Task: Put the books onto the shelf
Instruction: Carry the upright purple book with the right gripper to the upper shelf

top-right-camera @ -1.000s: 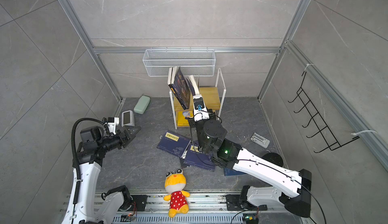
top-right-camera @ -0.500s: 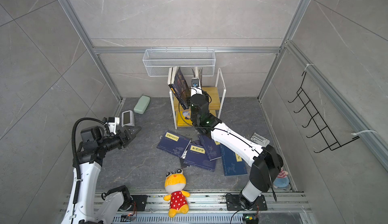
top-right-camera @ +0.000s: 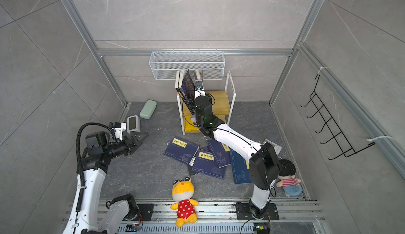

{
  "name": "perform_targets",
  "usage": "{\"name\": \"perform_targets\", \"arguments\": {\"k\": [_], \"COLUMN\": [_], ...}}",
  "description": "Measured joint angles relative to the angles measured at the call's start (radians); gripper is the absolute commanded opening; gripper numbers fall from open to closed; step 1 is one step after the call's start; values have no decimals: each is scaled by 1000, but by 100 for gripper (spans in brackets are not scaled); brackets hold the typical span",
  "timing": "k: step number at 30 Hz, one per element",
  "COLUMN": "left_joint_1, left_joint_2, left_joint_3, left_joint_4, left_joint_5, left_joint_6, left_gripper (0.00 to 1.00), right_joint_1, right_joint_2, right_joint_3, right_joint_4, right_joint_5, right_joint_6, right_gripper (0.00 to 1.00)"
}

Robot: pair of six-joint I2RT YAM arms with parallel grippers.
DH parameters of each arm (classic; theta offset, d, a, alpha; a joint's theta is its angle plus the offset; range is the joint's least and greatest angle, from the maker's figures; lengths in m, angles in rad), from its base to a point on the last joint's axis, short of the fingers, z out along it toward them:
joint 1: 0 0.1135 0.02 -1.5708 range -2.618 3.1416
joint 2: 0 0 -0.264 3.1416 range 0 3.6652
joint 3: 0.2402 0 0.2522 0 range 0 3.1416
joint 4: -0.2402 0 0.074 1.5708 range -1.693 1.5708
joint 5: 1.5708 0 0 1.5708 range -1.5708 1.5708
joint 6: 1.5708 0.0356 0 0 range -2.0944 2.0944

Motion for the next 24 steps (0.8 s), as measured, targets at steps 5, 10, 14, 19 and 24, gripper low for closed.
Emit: {"name": "perform_targets", "arguments": {"k": [5, 10, 14, 19, 24], "left_joint_1": [-2, -2, 0, 2, 5], "left_joint_2": [-2, -2, -8, -15, -15], "left_joint_3": [0, 0, 0, 0, 0], "left_joint_4": [0, 0, 0, 1, 1], "left_joint_5": [7, 15, 21, 22, 22], "left_joint_6": [0, 0, 0, 0, 0], "left_gripper": [100, 100, 100, 100, 100], "right_joint_1": [0, -1, -1, -7, -22], "right_joint_2": [8, 16, 40, 62, 66], "right_joint_3": [0, -11, -9, -6, -6], "right_joint_4": [23, 61, 98, 137, 152], "right_joint_5": [-2, -28, -34, -44, -64], "right_joint_6": [-1, -27, -74, -104, -106], "right_gripper": [0, 0, 0, 0, 0]}}
